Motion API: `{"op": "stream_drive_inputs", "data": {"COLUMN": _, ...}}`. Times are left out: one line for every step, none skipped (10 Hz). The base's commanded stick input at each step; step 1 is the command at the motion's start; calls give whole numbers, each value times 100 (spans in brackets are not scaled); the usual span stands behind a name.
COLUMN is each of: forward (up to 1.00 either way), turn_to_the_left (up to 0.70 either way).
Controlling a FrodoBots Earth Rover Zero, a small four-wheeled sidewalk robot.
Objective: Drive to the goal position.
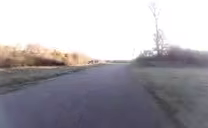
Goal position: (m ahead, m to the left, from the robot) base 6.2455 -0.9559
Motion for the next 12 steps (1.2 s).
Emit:
{"op": "stream_drive_inputs", "data": {"forward": 100, "turn_to_the_left": -1}}
{"op": "stream_drive_inputs", "data": {"forward": 100, "turn_to_the_left": -12}}
{"op": "stream_drive_inputs", "data": {"forward": 100, "turn_to_the_left": -22}}
{"op": "stream_drive_inputs", "data": {"forward": 100, "turn_to_the_left": -32}}
{"op": "stream_drive_inputs", "data": {"forward": 100, "turn_to_the_left": -24}}
{"op": "stream_drive_inputs", "data": {"forward": 100, "turn_to_the_left": 1}}
{"op": "stream_drive_inputs", "data": {"forward": 100, "turn_to_the_left": -6}}
{"op": "stream_drive_inputs", "data": {"forward": 100, "turn_to_the_left": -13}}
{"op": "stream_drive_inputs", "data": {"forward": 100, "turn_to_the_left": -20}}
{"op": "stream_drive_inputs", "data": {"forward": 100, "turn_to_the_left": -28}}
{"op": "stream_drive_inputs", "data": {"forward": 100, "turn_to_the_left": -35}}
{"op": "stream_drive_inputs", "data": {"forward": 100, "turn_to_the_left": -38}}
